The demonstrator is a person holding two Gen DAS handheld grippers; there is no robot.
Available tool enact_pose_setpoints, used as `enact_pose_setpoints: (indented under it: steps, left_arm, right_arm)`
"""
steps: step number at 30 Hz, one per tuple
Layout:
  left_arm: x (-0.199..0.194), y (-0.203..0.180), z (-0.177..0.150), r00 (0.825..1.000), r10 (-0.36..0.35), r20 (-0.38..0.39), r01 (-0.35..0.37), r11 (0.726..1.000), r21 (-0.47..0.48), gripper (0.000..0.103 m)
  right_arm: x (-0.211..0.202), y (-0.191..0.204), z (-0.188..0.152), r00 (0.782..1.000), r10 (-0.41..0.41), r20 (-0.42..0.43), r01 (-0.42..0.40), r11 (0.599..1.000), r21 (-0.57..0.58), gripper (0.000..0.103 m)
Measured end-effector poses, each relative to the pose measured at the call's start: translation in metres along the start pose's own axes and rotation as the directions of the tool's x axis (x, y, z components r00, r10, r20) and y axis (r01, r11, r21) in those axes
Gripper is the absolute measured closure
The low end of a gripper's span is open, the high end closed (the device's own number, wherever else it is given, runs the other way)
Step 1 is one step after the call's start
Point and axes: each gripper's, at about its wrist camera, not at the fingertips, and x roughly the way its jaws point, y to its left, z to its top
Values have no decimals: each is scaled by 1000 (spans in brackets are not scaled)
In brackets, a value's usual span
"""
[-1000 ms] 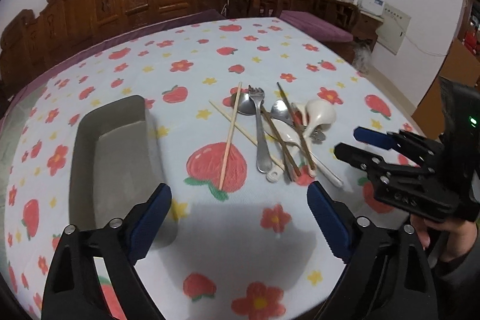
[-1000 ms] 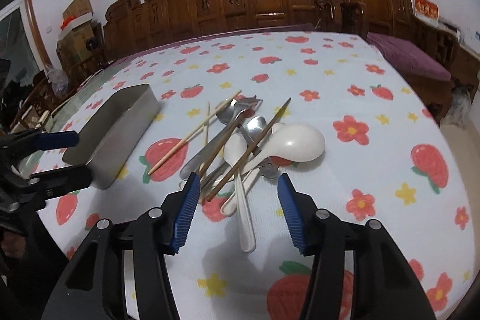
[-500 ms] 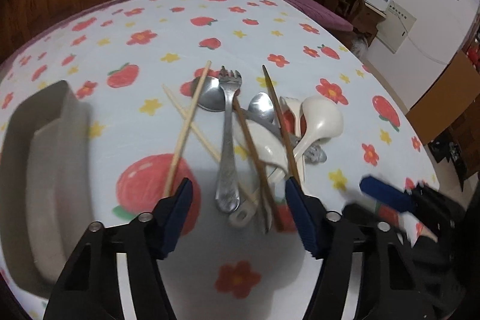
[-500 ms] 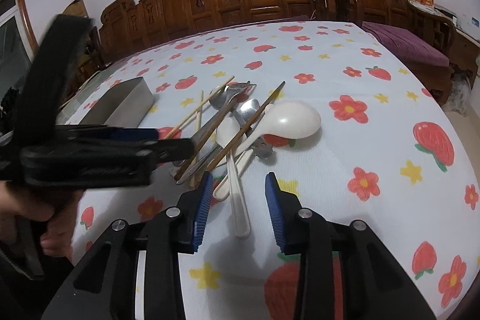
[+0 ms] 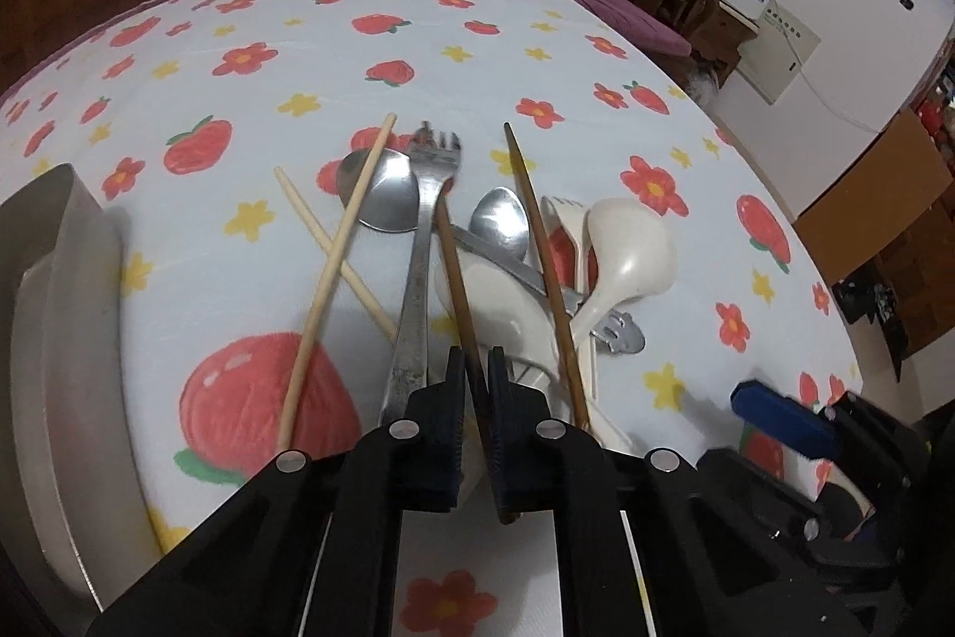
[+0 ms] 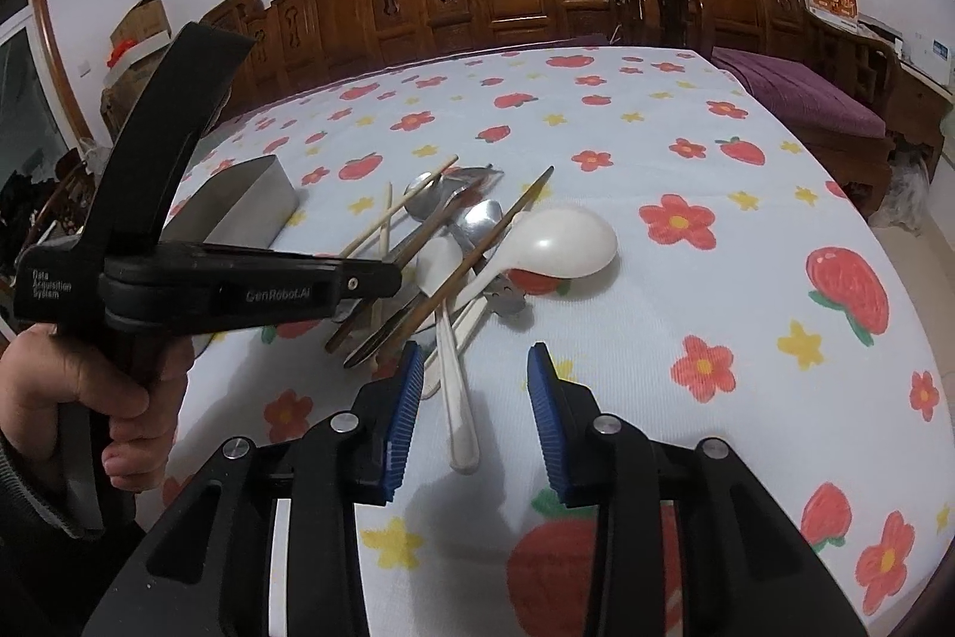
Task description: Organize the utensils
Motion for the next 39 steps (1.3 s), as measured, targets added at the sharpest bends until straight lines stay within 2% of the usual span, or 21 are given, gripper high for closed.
enact_pose_setpoints:
  steps: [8, 10, 15, 20, 24, 29, 31, 33, 39]
  left_arm:
    - [-34, 3, -17, 999, -16, 50, 14, 999, 47, 99]
    - [-44, 5, -22, 998, -29, 64, 26, 998, 51, 99]
    - [-64, 14, -34, 993, -74, 96, 71, 997, 35, 99]
    - [-79, 18, -42, 988, -86, 130, 82, 996, 38, 99]
    - [-94, 20, -44, 983, -93, 156, 88, 995, 42, 99]
    - [-109, 25, -43, 978, -88, 191, 82, 996, 42, 99]
    - [-116, 27, -42, 975, -82, 208, 75, 996, 39, 99]
    - [-123, 30, -42, 972, -79, 223, 72, 997, 36, 99]
    - [-137, 37, -42, 965, -62, 253, 56, 998, 30, 99]
  right_arm:
    - [3, 13, 9, 1000, 5, -15, -5, 1000, -25, 64]
    - [7, 17, 12, 1000, 7, -26, -8, 1000, -27, 70]
    - [23, 29, 20, 998, 3, -56, -5, 999, -37, 72]
    - [40, 35, 28, 996, -16, -85, 13, 999, -38, 77]
    - [52, 39, 33, 993, -46, -111, 41, 998, -48, 78]
    - [71, 42, 34, 980, -123, -155, 114, 991, -67, 80]
    - [75, 42, 34, 971, -169, -168, 157, 984, -83, 87]
    - [75, 42, 33, 967, -188, -173, 176, 981, -82, 89]
    - [70, 38, 31, 962, -210, -174, 197, 977, -86, 97]
